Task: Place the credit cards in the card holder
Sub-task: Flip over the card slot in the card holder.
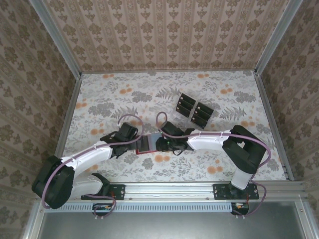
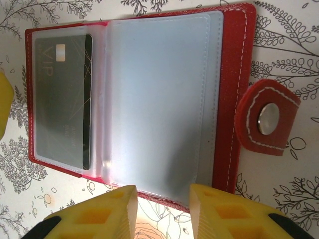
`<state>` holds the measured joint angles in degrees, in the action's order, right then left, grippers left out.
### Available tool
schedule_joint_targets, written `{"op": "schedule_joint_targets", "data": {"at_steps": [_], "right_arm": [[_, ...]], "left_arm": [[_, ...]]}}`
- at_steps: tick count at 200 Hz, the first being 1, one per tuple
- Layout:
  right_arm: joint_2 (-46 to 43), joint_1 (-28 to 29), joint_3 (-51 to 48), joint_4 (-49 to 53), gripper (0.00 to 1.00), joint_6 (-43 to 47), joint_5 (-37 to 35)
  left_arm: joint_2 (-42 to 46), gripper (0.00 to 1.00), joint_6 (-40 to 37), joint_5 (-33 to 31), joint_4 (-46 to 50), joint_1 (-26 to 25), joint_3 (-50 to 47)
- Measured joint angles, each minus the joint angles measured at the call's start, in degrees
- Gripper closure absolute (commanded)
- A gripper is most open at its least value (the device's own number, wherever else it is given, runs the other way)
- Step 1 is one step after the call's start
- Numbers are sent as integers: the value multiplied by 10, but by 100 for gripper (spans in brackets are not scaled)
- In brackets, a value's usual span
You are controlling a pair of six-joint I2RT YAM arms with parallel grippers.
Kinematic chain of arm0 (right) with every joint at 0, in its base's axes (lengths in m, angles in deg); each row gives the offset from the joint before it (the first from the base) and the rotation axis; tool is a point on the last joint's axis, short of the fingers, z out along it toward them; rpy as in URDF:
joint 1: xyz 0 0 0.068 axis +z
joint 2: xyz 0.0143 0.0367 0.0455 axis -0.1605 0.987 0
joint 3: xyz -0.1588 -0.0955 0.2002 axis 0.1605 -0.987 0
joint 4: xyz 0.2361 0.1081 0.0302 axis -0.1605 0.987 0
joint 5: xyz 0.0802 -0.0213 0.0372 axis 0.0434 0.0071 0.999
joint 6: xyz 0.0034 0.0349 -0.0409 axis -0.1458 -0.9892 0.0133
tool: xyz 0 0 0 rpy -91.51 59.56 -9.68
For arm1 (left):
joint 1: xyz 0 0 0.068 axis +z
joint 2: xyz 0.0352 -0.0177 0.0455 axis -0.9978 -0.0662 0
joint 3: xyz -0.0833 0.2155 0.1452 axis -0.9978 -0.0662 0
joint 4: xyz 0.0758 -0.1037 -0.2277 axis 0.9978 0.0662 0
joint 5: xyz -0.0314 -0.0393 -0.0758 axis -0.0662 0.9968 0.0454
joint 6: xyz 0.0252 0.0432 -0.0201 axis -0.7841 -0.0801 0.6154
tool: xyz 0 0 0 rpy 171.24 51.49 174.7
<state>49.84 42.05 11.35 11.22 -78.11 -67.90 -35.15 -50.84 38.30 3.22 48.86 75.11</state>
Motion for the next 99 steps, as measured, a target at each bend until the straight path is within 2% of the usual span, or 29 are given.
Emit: {"op": "schedule_joint_targets", "data": {"at_steps": [99], "right_arm": [[14, 0, 0, -7, 68, -2, 0]], "left_arm": [[0, 0, 0, 0, -4, 0, 0]]}}
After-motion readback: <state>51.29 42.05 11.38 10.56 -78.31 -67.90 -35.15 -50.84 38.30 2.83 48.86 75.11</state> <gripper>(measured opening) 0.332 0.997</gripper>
